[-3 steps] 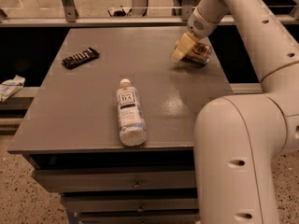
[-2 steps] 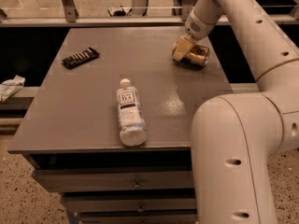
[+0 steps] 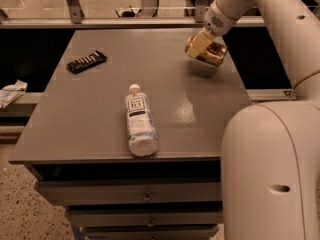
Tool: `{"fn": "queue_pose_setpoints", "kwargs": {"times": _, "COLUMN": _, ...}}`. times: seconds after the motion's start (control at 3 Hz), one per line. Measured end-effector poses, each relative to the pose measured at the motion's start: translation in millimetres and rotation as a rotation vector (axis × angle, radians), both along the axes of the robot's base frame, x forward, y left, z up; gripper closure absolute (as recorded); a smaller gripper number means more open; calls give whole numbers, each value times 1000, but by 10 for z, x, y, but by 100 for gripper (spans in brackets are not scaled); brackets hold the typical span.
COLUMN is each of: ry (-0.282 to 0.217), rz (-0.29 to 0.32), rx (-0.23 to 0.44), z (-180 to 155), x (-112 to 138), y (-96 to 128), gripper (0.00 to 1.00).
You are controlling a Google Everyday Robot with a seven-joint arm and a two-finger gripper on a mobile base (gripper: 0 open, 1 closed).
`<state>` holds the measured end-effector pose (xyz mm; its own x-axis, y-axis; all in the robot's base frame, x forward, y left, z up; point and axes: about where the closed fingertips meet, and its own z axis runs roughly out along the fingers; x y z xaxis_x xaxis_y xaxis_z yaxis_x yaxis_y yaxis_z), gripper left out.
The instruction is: Place orange can upright
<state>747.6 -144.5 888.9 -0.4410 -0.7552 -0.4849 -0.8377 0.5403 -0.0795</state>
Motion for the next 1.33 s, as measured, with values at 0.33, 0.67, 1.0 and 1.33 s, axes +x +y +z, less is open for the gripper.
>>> {"fn": "queue_pose_setpoints", "kwargs": {"times": 0.33, "ry": -69, "rz": 96, "rx": 100, "z": 325, "x": -241, "y": 78, "gripper": 100}}
{"fn": "queue_pose_setpoints", "kwargs": {"times": 0.67, "ry": -118, "rz": 256, "rx": 316, "z": 622, "x": -645, "y": 314, "gripper": 100}}
{"fn": "queue_pose_setpoints", "kwargs": {"times": 1.0, "ry": -132, "rz": 352, "rx": 455, "z": 771, "x": -879, "y": 483, "gripper": 100}}
{"fn": "queue_pose_setpoints", "kwargs": {"times": 1.33, "ry": -134, "rz": 371, "rx": 484, "z": 803, "x": -911, "y": 548, "gripper": 100}}
